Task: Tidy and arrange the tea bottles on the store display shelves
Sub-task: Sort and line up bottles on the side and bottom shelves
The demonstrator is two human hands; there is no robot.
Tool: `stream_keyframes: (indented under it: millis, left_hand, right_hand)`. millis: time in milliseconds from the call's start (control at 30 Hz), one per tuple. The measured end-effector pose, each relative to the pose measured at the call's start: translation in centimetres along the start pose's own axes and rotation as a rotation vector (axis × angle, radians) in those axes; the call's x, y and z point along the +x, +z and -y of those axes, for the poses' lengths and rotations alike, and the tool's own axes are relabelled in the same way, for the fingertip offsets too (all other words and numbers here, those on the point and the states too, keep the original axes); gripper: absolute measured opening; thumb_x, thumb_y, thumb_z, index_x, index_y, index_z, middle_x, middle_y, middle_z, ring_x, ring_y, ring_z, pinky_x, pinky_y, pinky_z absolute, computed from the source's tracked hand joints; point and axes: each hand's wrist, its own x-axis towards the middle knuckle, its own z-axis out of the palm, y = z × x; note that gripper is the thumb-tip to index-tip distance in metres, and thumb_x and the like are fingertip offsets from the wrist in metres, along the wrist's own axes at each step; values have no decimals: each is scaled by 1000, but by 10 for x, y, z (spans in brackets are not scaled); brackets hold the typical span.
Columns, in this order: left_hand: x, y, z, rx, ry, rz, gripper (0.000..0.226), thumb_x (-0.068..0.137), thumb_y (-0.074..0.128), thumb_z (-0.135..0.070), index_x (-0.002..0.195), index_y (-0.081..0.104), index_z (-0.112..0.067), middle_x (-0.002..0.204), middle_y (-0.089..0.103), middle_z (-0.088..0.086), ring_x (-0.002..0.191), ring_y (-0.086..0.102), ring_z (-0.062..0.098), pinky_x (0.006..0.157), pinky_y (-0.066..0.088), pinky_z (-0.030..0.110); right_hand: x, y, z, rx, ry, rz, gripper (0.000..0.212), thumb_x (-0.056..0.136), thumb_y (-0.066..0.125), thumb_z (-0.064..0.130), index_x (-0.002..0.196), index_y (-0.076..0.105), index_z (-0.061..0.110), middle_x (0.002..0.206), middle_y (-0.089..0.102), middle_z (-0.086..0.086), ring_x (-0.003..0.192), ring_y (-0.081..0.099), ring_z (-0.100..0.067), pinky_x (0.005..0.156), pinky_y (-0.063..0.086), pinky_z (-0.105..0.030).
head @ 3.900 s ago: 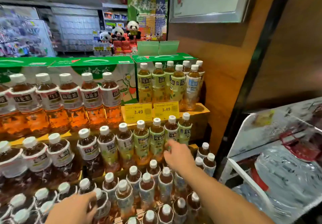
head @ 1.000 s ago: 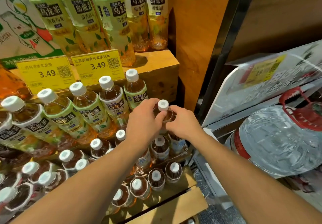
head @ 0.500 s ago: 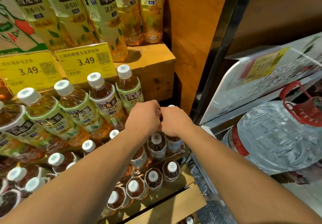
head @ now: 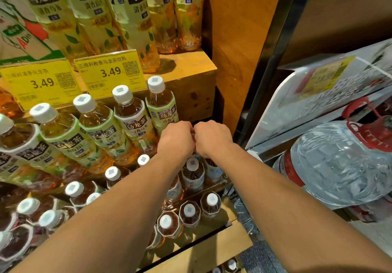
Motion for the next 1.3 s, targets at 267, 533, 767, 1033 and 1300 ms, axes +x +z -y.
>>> stream_keyframes:
  millis: [267,533,767,1033,1300]
  left_hand:
    - [-55,12,21,-130,77,-211,20,93,56,-23,108,69,-20,94,72,5,87,65,27,73,53,39]
    - [-120,29,21,-81,196,-114,11,90,54,-31,93,61,-24,80,63,-6,71,58,16,61,49,32]
    - [-145,91,31,81,104,220,26,88,54,-31,112,53,-23,106,59,3,99,60,28,79,50,38]
    - [-132,115,44,111,28,237,28,92,57,-25,120,54,-24,106,51,3,98,60,30,83,53,40]
    - [-134,111,56,165,76,232,40,87,62,-14,124,54,-24,110,55,1,101,59,27,83,52,38]
  right_hand:
    - [-31,6,-9,74,13,-153,24,92,62,21,116,59,21,108,63,-4,103,53,-29,80,46,-41]
    - [-119,80,-34,203,236,125,15,93,55,29,106,53,24,100,66,-6,89,62,-31,68,50,-37]
    - [-136,136,-28,341,294,173,41,90,64,33,127,48,32,115,68,-9,106,63,-36,84,54,-44]
    - [-114,149,-35,418,233,170,36,92,69,29,123,51,31,119,66,-7,107,63,-31,90,54,-44]
    - [-107,145,-38,452,230,186,38,87,74,29,120,55,29,120,65,-7,107,62,-31,93,53,-47]
